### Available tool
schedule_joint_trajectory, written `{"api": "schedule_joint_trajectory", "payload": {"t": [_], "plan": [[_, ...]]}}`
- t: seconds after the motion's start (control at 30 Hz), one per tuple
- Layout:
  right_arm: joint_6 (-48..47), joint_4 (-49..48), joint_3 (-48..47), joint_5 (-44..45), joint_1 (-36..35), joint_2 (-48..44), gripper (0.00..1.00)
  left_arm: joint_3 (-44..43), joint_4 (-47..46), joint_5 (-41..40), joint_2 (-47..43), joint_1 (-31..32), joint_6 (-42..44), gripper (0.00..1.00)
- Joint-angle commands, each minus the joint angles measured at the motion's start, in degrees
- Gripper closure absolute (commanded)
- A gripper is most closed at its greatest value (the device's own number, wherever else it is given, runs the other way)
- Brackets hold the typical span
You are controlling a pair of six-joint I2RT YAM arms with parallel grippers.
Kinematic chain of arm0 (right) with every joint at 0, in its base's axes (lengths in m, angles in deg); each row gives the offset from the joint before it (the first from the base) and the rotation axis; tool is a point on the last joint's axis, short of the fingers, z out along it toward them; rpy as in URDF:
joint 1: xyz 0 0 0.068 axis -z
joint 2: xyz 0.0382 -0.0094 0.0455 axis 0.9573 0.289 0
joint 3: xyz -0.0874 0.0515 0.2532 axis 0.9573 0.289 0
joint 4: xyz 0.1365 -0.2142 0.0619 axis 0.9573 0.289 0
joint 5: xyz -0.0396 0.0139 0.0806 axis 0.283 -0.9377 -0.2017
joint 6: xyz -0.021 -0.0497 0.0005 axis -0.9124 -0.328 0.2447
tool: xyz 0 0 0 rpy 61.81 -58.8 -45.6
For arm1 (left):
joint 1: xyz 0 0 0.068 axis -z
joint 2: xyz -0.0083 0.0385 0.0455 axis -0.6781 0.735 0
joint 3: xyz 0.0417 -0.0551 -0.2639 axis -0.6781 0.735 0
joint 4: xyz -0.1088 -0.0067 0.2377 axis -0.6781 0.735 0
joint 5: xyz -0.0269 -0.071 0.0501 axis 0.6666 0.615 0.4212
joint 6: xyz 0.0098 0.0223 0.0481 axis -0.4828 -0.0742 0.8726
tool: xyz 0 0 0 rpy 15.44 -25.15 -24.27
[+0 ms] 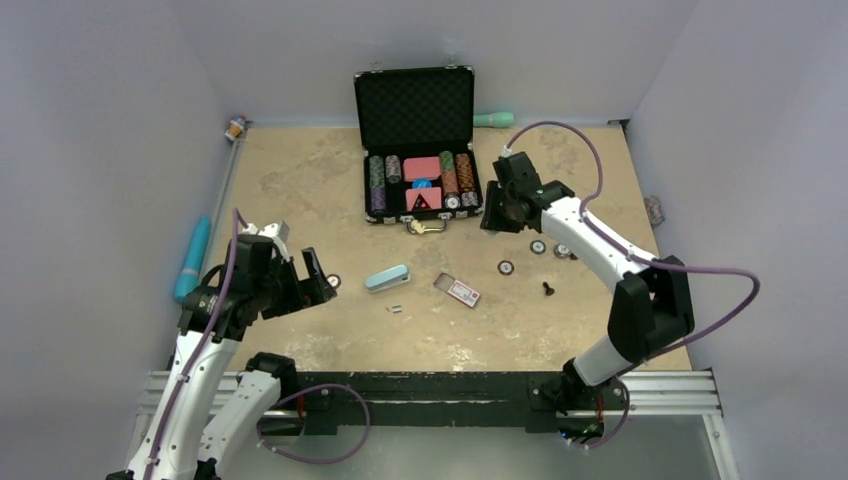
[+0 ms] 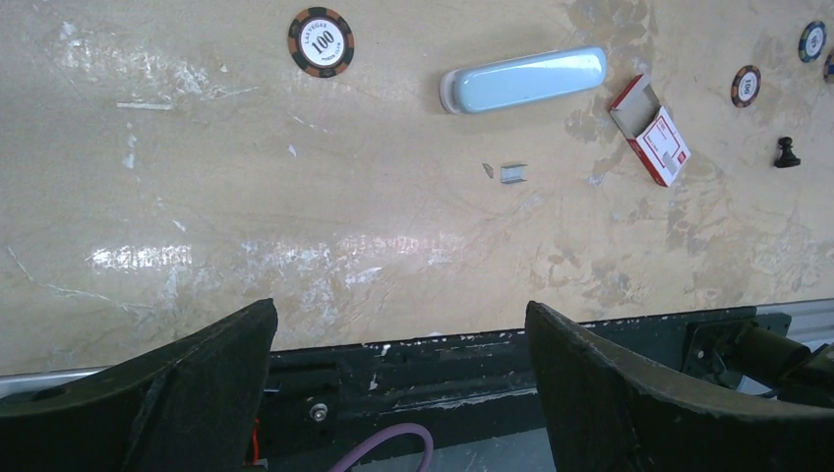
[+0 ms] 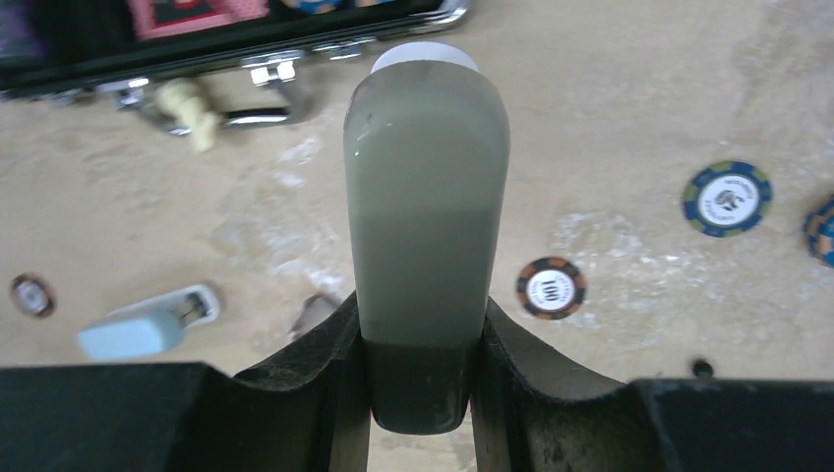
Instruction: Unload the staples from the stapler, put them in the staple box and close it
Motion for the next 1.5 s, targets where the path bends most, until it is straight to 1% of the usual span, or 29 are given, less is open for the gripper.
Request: {"api": "schedule_joint_trajectory", "payload": {"t": [0.0,0.17,0.33,0.47,0.6,0.87,0.9,0.93,0.97,1.0,1.07,1.1,1.17,1.2,1.37,1.47], "plan": [[0.3,1.4,-4.1,8.8,3.3,3.6,1.00,0.9,-3.0,0.8,-0.1,0.2,0.9,0.00],[-0.3,0.3,-6.4,10.4,5.7,9.1,1.00,1.5,-3.1,-1.9,-0.8,0.1,-0.2,0.00],[-1.2,-0.2,-9.7,11.1,6.5,15.4,1.00,1.7,-3.0,-1.5,-0.4,-1.5,-0.4,0.00],[-2.7,-1.6,-11.9,10.0,7.2,19.0,1.00,2.0,-3.3,-1.4,-1.0,-2.3,-0.5,0.00],[-4.2,-2.8,-13.0,7.2,8.3,21.9,1.00,2.1,-3.4,-1.2,-1.0,-2.7,-0.5,0.00],[-5.9,-4.0,-12.8,4.8,8.7,25.0,1.00,2.2,-3.9,0.7,-0.9,-5.9,0.1,0.00],[-5.9,-4.3,-12.5,4.6,8.8,24.9,0.94,2.3,-4.0,0.9,-0.9,-6.6,0.1,0.00],[-6.1,-4.5,-12.3,4.2,8.9,24.7,0.85,2.3,-4.0,1.0,-0.9,-6.9,0.1,0.00],[-6.3,-4.8,-12.0,3.8,8.9,24.3,0.71,2.3,-4.0,1.2,-0.9,-7.1,0.2,0.00],[-6.5,-5.0,-11.7,3.5,8.9,23.9,0.53,2.3,-4.0,1.2,-0.9,-7.2,0.2,0.00],[-6.7,-5.0,-11.4,2.9,8.9,22.7,0.22,2.4,-4.1,1.2,-0.9,-7.4,0.2,0.00],[-6.7,-4.9,-11.2,2.9,8.9,22.1,0.12,2.5,-4.1,1.2,-0.9,-7.4,0.2,0.00],[-6.8,-4.6,-10.8,2.8,8.9,20.5,0.03,2.5,-4.0,1.3,-0.6,-7.4,0.3,0.00],[-6.8,-4.3,-10.7,2.8,8.9,19.6,0.01,2.5,-4.1,1.4,-0.5,-7.5,0.2,0.00],[-7.7,-1.8,-10.7,2.7,8.9,14.0,0.01,2.5,-4.1,1.6,0.1,-7.4,0.4,0.00],[-7.8,-1.1,-9.2,-0.2,8.5,8.9,0.01,2.5,-4.0,0.7,0.4,-7.2,0.4,0.00]]}}
